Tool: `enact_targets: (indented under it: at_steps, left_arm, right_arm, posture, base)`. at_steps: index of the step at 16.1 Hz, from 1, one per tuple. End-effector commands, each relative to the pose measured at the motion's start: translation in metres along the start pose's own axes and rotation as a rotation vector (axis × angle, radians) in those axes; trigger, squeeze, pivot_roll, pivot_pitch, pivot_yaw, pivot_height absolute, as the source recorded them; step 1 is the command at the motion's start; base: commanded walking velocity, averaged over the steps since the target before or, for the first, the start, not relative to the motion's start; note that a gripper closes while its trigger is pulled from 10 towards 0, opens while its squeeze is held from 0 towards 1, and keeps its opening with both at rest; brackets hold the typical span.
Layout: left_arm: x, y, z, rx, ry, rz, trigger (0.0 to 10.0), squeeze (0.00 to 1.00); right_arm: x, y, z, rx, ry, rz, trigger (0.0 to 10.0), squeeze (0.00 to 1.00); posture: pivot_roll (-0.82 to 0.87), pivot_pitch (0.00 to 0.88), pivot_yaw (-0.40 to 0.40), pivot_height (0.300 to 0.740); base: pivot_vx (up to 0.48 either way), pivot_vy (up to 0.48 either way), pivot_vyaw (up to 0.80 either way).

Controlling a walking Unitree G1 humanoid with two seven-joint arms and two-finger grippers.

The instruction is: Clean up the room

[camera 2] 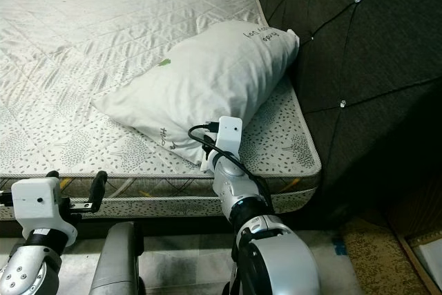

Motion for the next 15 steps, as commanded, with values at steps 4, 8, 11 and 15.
enact_targets:
  at_steps: [4, 8, 11, 15]
  left_arm:
    - [0.003, 0.002, 0.0, 0.003, 0.008, -0.012, 10.0, 0.0]
    - [0.002, 0.005, 0.001, 0.012, 0.005, -0.018, 10.0, 0.0]
    - [0.003, 0.009, 0.0, 0.014, 0.003, -0.026, 10.0, 0.0]
    - [0.003, 0.011, 0.0, 0.008, 0.006, -0.034, 10.0, 0.0]
  right_arm:
    - [0.022, -0.003, 0.06, 0.201, -0.004, -0.06, 0.0, 0.0]
    - [0.051, 0.006, 0.014, 0.159, -0.104, -0.109, 0.0, 0.0]
    - [0.095, 0.007, -0.027, 0.094, -0.164, -0.176, 0.0, 0.0]
    - [0.134, 0.002, -0.058, 0.035, -0.231, -0.236, 0.0, 0.0]
  posture:
    - [0.16, 0.109, -0.075, 0.561]
    - [0.14, 0.088, -0.082, 0.561]
    - [0.13, 0.068, -0.08, 0.561]
    - [0.13, 0.054, -0.075, 0.561]
  base:
    - [0.0, 0.0, 0.0]
    - [0.0, 0.0, 0.0]
    - [0.0, 0.0, 0.0]
    - [0.0, 0.0, 0.0]
Point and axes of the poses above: a point about 5 cm out from each wrist's last joint towards the gripper, its own y axis pointing out of the wrist towards the gripper, its own x axis along the axis of the wrist's last joint, z = x × y, the point moved 2 cm from there along y, pointing out of the wrist towards the gripper, and after that the axes turned 3 degrees about y, right-handed, at the moved point
